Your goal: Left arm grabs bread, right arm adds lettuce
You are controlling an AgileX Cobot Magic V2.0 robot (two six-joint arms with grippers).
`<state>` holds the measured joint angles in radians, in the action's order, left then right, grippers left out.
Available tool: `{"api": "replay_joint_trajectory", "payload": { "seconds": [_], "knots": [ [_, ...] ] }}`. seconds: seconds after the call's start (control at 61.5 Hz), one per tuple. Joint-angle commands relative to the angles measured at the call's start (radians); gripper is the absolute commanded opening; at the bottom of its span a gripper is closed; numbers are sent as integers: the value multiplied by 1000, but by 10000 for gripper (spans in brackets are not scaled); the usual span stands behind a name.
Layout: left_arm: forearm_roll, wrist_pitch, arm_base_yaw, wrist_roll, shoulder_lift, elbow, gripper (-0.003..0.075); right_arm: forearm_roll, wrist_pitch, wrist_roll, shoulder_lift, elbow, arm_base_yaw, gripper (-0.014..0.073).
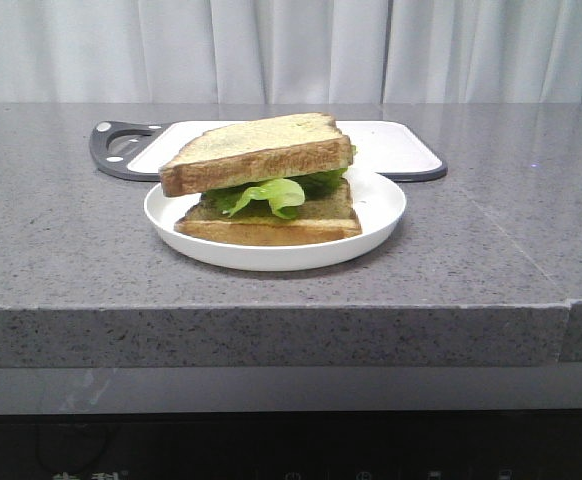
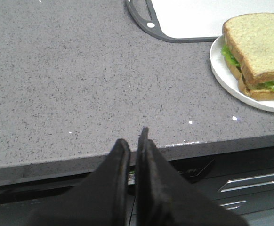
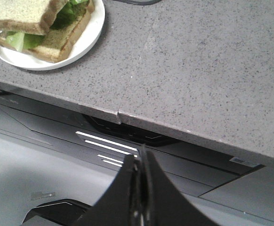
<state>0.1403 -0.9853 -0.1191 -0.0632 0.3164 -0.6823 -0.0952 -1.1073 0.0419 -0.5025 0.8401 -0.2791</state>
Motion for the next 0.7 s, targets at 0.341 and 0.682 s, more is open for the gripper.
{"api": "replay_joint_trajectory", "payload": {
  "seconds": [0.341, 0.682],
  "knots": [
    [28, 85, -1, 11, 11, -23, -20, 10, 32, -2, -3, 22, 1, -117],
    [-6, 135, 1, -4, -17, 5, -20, 10, 32, -2, -3, 22, 1, -117]
  ]
}}
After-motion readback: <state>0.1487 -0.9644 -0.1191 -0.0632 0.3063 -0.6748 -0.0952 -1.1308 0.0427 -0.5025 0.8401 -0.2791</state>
